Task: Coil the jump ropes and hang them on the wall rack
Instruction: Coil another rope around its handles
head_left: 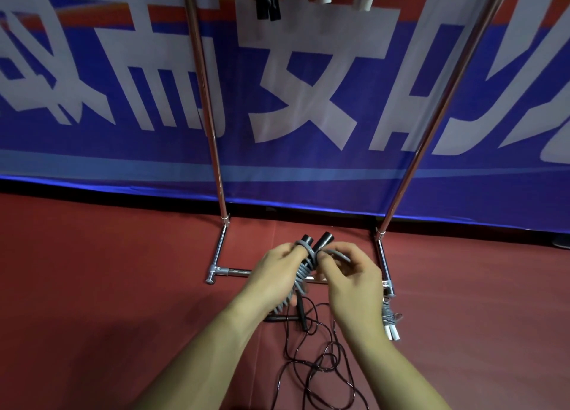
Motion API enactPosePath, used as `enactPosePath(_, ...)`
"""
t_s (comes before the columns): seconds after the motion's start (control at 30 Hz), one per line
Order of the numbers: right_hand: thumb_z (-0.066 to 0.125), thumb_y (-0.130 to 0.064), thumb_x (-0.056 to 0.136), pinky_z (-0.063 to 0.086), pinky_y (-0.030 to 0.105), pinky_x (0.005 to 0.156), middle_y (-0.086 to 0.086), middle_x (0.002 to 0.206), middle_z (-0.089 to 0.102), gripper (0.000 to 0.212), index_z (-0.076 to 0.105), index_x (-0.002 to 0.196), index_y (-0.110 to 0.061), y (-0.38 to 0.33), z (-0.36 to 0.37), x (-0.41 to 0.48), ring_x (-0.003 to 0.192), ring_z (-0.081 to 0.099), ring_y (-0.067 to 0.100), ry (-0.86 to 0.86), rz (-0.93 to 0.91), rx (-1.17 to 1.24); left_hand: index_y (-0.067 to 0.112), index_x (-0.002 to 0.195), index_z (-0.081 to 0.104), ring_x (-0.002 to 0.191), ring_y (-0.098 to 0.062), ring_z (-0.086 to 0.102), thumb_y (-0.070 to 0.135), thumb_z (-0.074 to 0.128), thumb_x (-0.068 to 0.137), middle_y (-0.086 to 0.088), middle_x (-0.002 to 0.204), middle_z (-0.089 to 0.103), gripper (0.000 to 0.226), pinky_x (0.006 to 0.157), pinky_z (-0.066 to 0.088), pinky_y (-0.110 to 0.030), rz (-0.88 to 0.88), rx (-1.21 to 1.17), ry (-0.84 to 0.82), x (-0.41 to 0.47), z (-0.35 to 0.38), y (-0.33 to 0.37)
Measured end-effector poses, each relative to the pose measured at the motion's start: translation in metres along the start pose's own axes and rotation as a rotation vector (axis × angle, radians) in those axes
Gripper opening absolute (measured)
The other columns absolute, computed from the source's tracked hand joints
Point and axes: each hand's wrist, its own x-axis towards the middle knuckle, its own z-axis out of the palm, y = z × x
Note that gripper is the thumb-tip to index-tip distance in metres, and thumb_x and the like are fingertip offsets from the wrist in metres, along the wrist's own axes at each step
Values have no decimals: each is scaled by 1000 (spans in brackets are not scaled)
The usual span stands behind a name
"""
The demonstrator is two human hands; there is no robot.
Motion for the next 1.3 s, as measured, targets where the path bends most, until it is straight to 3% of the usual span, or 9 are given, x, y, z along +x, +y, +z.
enactPosePath(0.2,58,14,83,47,30,62,8,63,59,21,64,78,-6,-6,-11,13,60,54,18,-75,80,151,11,85,59,42,-23,46,19,44,93,-16,61,63,19,43,36,-26,-29,-125,-64,4,-8,0)
enactPosePath(0.3,58,14,83,52,24,60,13,68,56,29,65,71,-12,-10,-10,17,58,56,17,-51,343,610,9,85,57,41,-23,44,17,41,92,-18,62,64,19,42,33,-26,-30,-138,-56,3,-7,1)
enactPosePath(0.43,66,4,78,54,18,59,7,74,70,26,58,96,-12,-7,-2,15,65,65,13,9,453,900,13,79,60,45,-25,48,27,43,89,-12,61,67,25,49,37,-30,30,-45,-38,4,-2,-2)
enactPosePath(0.7,74,-5,88,53,24,71,6,79,73,27,67,112,-17,-2,-7,9,70,67,16,116,-47,83,21,86,67,47,-20,57,34,51,100,-5,62,66,25,44,44,-27,61,47,-61,-1,2,1)
enactPosePath(0.83,65,-8,95,43,8,77,-8,90,62,49,57,141,-22,3,-9,9,84,60,3,20,-335,-375,19,91,68,47,-14,61,34,54,99,-1,63,64,22,43,45,-26,84,66,-52,-3,2,2)
enactPosePath(1.0,56,-5,98,37,11,74,-4,100,47,60,42,152,-26,13,-9,13,82,47,4,-178,-415,-656,29,94,68,51,-15,62,38,54,97,0,66,70,17,45,48,-28,123,163,-16,-2,-1,-2)
enactPosePath(1.1,56,-8,98,37,22,65,-4,92,45,48,52,145,-19,9,-10,14,73,49,14,-198,-390,-769,28,99,67,45,-7,57,35,53,98,1,67,68,16,42,43,-21,141,201,-28,-4,-1,-3)
enactPosePath(1.2,59,-17,99,44,36,58,-1,79,46,17,72,108,-12,4,-14,16,62,51,22,-157,-419,-830,31,103,65,42,-10,57,41,51,100,3,67,69,18,42,41,-20,133,234,-55,-5,-2,-3)
enactPosePath(1.3,64,-19,94,48,43,58,2,75,50,13,73,89,-12,-1,-18,17,61,54,26,-173,-411,-821,34,101,64,44,-18,59,45,50,100,0,69,71,18,45,43,-25,126,223,-75,-3,-3,-5)
